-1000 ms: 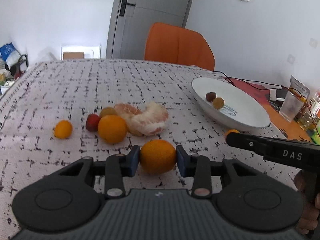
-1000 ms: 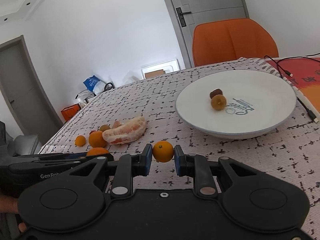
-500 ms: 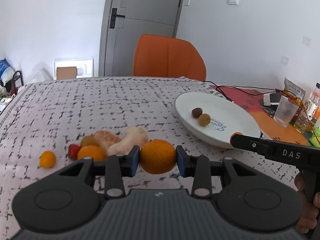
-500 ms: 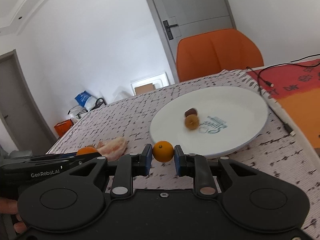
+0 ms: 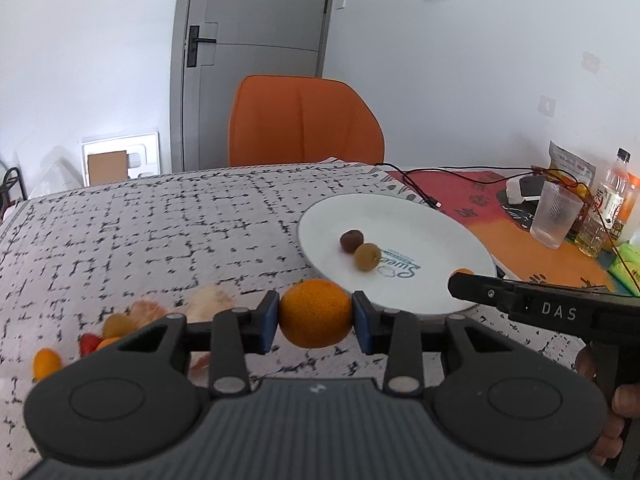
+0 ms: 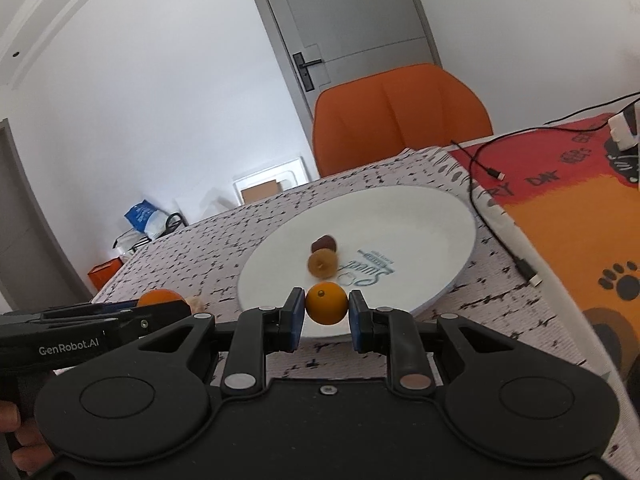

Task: Organize fruits
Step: 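Carry both oranges over the white plate and open both tools to release them, then move both open tools back from the plate to the fruit pile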

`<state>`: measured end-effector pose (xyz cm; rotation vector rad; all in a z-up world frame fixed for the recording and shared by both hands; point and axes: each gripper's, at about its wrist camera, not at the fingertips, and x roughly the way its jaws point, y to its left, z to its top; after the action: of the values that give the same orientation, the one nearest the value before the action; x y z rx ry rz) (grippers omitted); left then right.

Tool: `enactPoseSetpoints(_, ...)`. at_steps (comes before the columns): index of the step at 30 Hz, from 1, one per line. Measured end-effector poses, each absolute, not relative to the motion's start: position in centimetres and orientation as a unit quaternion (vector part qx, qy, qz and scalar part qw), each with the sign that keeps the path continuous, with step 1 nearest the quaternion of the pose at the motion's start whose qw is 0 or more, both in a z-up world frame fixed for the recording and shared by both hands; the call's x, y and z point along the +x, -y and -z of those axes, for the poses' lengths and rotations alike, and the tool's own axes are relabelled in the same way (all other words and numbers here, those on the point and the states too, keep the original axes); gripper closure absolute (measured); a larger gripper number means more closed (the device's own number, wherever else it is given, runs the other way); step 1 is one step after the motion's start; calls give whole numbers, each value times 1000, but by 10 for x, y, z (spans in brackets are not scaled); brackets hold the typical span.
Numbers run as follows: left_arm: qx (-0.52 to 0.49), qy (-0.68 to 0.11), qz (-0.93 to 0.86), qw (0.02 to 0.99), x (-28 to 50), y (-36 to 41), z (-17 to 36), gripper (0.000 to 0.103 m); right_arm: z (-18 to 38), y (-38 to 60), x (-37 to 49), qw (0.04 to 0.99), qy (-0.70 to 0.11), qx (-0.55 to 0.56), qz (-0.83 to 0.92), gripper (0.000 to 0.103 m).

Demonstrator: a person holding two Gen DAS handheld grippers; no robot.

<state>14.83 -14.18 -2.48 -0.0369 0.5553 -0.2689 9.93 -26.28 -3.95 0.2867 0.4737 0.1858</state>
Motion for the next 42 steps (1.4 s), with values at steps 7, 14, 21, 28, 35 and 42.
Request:
enactPoseSetpoints(7, -6, -276, 133, 952, 159, 161, 25, 66, 42, 279, 99, 961, -218, 152, -74, 73)
enactPoseSetpoints(14, 3, -275, 145, 951, 168, 186, 24, 66, 38, 294, 91, 964, -205, 157, -66, 65)
enactPoseSetpoints(21, 13, -274, 163, 948, 175, 209, 22, 65, 38, 305, 81, 965, -202, 158, -51, 59)
enactPoseSetpoints(28, 18, -263, 159, 951, 173, 209, 15, 62, 37, 306, 79, 966, -202, 157, -44, 52)
enactPoseSetpoints(35, 12, -267, 129, 955, 166, 189, 15, 45, 37, 299, 80, 966, -204, 150, -45, 38)
enactPoseSetpoints(42, -5, -253, 88, 963, 155, 159, 11, 19, 34, 286, 80, 968, -204, 142, -42, 14)
